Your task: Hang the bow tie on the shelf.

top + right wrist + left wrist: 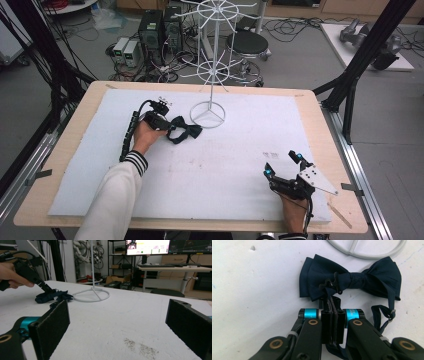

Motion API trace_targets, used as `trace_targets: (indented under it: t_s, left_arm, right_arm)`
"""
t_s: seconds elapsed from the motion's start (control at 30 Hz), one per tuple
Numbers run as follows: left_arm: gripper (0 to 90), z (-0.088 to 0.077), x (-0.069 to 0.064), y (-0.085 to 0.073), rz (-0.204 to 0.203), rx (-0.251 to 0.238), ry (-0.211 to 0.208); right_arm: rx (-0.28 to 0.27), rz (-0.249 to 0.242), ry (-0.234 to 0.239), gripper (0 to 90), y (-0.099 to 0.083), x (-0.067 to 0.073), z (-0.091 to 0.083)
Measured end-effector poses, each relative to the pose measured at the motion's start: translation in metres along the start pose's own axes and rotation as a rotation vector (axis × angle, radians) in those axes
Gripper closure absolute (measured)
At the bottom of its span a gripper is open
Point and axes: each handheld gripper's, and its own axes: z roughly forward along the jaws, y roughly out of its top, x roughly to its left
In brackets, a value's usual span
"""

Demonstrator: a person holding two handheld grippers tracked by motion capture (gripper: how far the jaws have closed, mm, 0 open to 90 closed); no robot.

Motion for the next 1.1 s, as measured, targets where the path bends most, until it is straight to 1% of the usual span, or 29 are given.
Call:
trace_targets:
  t_s: [0.03, 0.1, 0.23, 0.33, 0.43, 0.53, 0.63, 0.67, 0.7, 0.83, 0.93, 1.0, 1.07, 1.1]
  left_arm:
    - [88.0, 0.000, 0.000, -0.001, 0.001, -0.004, 0.002]
    - [88.1, -0.002, 0.001, -0.002, 0.016, -0.013, 0.003]
    - [88.1, -0.004, 0.001, -0.004, 0.021, -0.029, 0.002]
    - [88.1, -0.006, 0.000, -0.005, 0.028, -0.050, 0.012]
    - [88.1, -0.008, 0.000, -0.006, 0.036, -0.065, 0.012]
    - [88.1, -0.010, -0.001, -0.008, 0.050, -0.090, 0.009]
    - [88.1, -0.013, -0.001, -0.011, 0.068, -0.127, 0.003]
    - [88.1, -0.013, -0.002, -0.012, 0.067, -0.138, 0.000]
    - [88.2, -0.014, -0.002, -0.013, 0.076, -0.157, -0.004]
    - [88.2, -0.020, -0.003, -0.017, 0.091, -0.232, -0.020]
    - [88.2, -0.026, -0.003, -0.019, 0.086, -0.288, -0.030]
    - [88.2, -0.031, -0.003, -0.021, 0.091, -0.336, -0.033]
    - [88.2, -0.036, -0.003, -0.022, 0.093, -0.365, -0.038]
    - [88.2, -0.038, -0.002, -0.023, 0.102, -0.383, -0.043]
  right_arm:
    - [0.000, 0.000, 0.000, 4.4, 0.000, 0.000, 0.000]
    - [0.000, 0.000, 0.000, 4.4, 0.000, 0.000, 0.000]
    - [-0.002, -0.004, 0.001, 4.4, 0.000, 0.000, 0.000]
    - [-0.002, -0.005, 0.001, 4.4, 0.000, 0.000, 0.000]
    - [-0.002, -0.005, 0.000, 4.4, 0.000, 0.000, 0.000]
    - [-0.002, -0.007, 0.001, 4.4, 0.000, 0.000, 0.000]
    - [-0.002, -0.007, 0.000, 4.4, 0.000, 0.000, 0.000]
    - [-0.002, -0.007, 0.000, 4.4, 0.000, 0.000, 0.000]
    - [-0.003, -0.006, 0.001, 4.4, 0.000, 0.000, 0.000]
    - [-0.002, -0.009, 0.000, 4.4, 0.000, 0.000, 0.000]
    - [-0.002, -0.009, 0.000, 4.4, 0.000, 0.000, 0.000]
    - [-0.003, -0.012, 0.000, 4.4, 0.000, 0.000, 0.000]
    - [-0.003, -0.012, -0.001, 4.4, 0.000, 0.000, 0.000]
    - [-0.003, -0.013, -0.001, 4.4, 0.000, 0.000, 0.000]
